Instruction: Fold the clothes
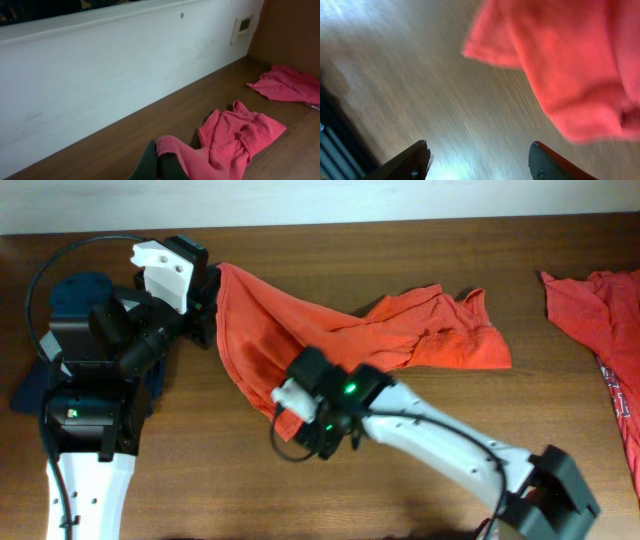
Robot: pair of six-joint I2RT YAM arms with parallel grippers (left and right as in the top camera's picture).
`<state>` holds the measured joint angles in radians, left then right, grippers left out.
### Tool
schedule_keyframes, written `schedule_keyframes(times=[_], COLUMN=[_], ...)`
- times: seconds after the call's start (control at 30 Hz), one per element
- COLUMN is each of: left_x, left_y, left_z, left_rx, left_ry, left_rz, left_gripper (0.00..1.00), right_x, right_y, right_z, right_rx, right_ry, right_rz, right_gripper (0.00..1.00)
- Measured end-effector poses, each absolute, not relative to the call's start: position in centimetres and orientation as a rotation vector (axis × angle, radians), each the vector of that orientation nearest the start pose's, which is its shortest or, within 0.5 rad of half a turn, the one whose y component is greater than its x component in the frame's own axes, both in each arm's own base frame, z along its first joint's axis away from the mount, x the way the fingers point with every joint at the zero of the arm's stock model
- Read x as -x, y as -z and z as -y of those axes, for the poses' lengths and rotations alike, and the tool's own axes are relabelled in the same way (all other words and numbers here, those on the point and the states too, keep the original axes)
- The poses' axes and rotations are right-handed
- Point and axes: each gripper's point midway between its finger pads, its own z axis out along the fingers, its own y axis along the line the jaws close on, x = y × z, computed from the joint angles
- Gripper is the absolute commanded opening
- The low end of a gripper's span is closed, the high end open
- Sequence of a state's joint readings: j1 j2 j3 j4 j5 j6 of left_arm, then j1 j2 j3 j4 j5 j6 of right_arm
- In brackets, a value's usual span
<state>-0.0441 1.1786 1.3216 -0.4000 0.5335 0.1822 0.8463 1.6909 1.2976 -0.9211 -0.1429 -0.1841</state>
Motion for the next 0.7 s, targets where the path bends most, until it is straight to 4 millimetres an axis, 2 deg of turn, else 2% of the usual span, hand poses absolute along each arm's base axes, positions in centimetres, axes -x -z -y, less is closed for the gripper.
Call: schedule_keyframes(times=[0.1,0.2,0.27,0.37,0.57,0.7], left_x=[-36.4,-36.4,-36.4,-36.5,-36.5,-36.5], left_y=[-39.5,-39.6,-39.7,-39.9,-40.0,-40.0], left_z=[10.3,10.4,10.4,10.4,10.4,10.4], left_rx=[-0.57,-0.57,-0.571,-0.571,-0.572,-0.572], left_ry=[0.388,0.387,0.385,0.383,0.381,0.381], left_rz=[-1.716,-1.713,-1.707,-1.699,-1.694,-1.694], left_gripper=[0.0,0.0,0.0,0.0,0.0,0.0], right_x=[-21.1,-20.5,-20.5,-21.3,-23.6,-23.9], right_y=[-7.8,-4.5,-3.2,-2.9,-3.6,-3.2], right_z=[-30.9,-31.2,-31.2,-31.5,-33.8,-34.2], right_rx=[1.576,1.655,1.676,1.663,1.577,1.564], right_ry=[-0.274,-0.166,-0.109,-0.06,-0.08,-0.082], right_rz=[-2.489,-2.512,-2.515,-2.484,-2.378,-2.374], right_gripper=[0.7,0.7,0.7,0.71,0.7,0.7])
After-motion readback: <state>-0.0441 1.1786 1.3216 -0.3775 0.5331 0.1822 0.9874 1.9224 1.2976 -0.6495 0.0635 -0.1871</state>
